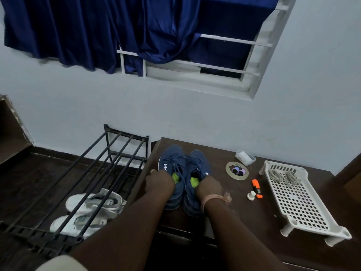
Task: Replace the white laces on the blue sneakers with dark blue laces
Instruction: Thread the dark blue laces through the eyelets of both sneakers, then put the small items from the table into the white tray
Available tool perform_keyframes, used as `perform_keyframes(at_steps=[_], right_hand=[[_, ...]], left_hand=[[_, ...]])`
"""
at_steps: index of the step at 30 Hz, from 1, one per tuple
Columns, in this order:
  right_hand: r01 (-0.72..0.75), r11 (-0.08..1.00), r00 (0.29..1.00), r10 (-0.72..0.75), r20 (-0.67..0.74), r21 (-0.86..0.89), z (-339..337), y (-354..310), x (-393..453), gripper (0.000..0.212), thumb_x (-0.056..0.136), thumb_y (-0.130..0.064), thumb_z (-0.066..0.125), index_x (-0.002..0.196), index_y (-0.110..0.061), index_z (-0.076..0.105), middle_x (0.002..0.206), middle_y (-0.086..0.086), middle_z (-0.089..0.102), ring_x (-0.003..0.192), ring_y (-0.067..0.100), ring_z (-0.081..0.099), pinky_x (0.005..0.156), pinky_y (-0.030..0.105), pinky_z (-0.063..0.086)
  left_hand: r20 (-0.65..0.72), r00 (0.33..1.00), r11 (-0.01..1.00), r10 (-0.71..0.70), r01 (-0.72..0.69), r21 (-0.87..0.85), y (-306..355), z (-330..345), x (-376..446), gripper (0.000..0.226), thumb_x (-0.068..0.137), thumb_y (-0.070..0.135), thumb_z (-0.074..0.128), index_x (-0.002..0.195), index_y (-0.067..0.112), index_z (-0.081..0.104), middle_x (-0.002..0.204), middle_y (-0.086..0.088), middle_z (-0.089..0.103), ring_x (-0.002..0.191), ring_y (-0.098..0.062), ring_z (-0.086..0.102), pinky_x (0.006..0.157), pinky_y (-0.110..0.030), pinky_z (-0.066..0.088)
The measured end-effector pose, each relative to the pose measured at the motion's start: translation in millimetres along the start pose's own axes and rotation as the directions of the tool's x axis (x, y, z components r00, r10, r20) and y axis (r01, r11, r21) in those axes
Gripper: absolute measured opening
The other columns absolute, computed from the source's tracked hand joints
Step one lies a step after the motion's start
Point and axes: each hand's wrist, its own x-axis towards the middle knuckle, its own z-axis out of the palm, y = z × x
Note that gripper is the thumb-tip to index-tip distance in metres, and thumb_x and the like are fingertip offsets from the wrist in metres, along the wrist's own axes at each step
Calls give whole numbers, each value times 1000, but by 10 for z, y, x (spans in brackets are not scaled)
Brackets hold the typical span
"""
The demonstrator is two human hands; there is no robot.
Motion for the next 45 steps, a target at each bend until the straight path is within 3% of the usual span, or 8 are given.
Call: perform_keyframes(at_steps=[10, 17, 24, 27, 31, 34, 39, 45], right_hand=[[-40, 998, 998, 37, -58, -44, 75, -54, 1, 38, 101, -17, 40, 134, -5, 52, 127, 16, 61, 116, 31, 61, 92, 34, 49], [-23, 997, 999, 25, 21, -79, 76, -40, 26, 32, 95, -18, 52, 123, -5, 62, 122, 16, 65, 111, 32, 64, 88, 34, 50], [126, 991, 980, -117, 161, -45, 13, -351, 33, 31, 86, -13, 61, 116, -6, 68, 105, 16, 69, 96, 31, 67, 72, 28, 46], [277, 961, 940, -265, 215, -26, 133, -790, -20, 28, 86, -8, 59, 111, -7, 71, 101, 16, 70, 90, 30, 66, 72, 29, 48], [501, 864, 830, -495, 256, 45, 314, -1585, -161, 35, 85, -1, 54, 113, -12, 72, 109, 16, 70, 98, 31, 66, 78, 28, 46], [614, 788, 746, -596, 299, 37, 507, -2153, -254, 41, 86, 0, 53, 120, -16, 70, 114, 14, 68, 101, 31, 64, 78, 26, 45], [697, 717, 669, -656, 350, 11, 947, -2725, -331, 42, 86, 2, 53, 119, -16, 72, 116, 14, 68, 102, 31, 63, 81, 27, 48], [722, 692, 630, -646, 431, -19, 1504, -2945, -287, 35, 88, 0, 55, 111, -17, 75, 108, 13, 71, 96, 31, 66, 74, 28, 49]], left_hand=[[-61, 998, 1000, -16, 15, -25, 42, 22, -110, 35, 99, 19, 38, 127, 13, 58, 126, -15, 59, 117, -34, 55, 89, -40, 48], [-12, 999, 996, -41, 40, -75, -23, -89, -317, 40, 103, 22, 33, 141, 17, 47, 133, -16, 56, 121, -37, 54, 95, -43, 46], [-32, 986, 949, -161, 146, -278, -442, -329, -494, 22, 90, 19, 53, 107, 10, 64, 113, -15, 67, 105, -33, 65, 78, -35, 52], [-126, 942, 861, -310, 222, -458, -847, -503, -635, 22, 87, 19, 54, 105, 15, 65, 106, -14, 68, 99, -35, 65, 72, -35, 47], [-243, 800, 727, -549, 314, -611, -1282, -796, -736, 31, 89, 18, 53, 117, 20, 66, 107, -14, 69, 102, -37, 65, 81, -38, 50], [-234, 709, 614, -665, 341, -712, -1567, -925, -703, 34, 90, 17, 52, 123, 18, 62, 111, -15, 66, 106, -38, 63, 85, -38, 48], [-141, 645, 510, -751, 431, -745, -1981, -908, -544, 56, 93, 21, 49, 149, 23, 42, 114, -16, 66, 104, -37, 64, 85, -38, 52], [-52, 592, 409, -804, 487, -772, -2350, -699, -395, 57, 92, 24, 46, 148, 27, 39, 106, -14, 66, 91, -37, 65, 81, -46, 58]])
